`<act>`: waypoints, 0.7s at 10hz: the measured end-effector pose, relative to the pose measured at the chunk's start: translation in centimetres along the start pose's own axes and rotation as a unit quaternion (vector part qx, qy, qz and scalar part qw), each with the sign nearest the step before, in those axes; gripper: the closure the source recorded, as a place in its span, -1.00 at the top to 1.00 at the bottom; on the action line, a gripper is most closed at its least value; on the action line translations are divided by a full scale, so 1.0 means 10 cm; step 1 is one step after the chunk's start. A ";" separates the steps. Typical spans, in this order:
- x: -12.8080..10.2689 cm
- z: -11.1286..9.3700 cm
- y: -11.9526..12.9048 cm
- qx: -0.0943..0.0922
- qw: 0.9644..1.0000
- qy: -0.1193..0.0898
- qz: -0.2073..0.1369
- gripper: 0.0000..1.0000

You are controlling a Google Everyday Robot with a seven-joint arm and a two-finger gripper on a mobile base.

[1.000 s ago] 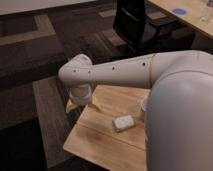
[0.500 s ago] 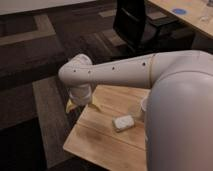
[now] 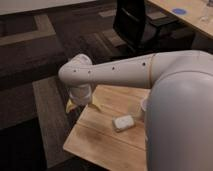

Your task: Knock the eraser over

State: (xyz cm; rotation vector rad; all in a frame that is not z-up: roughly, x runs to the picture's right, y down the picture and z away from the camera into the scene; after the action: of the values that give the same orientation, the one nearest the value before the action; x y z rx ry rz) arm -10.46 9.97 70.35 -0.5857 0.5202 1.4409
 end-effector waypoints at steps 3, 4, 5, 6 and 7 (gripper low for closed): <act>0.00 0.00 0.00 0.000 1.000 0.000 0.000 0.60; 0.00 0.00 0.00 0.000 1.000 0.000 0.000 0.60; 0.00 0.00 0.00 0.000 1.000 0.000 0.000 0.60; 0.00 0.00 0.00 0.000 1.000 0.000 0.000 0.60; 0.04 0.01 -0.09 -0.002 1.000 0.004 0.012 0.60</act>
State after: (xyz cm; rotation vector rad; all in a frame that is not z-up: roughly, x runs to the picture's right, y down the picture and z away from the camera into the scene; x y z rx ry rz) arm -9.54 10.32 70.23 -0.5898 0.5323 1.4627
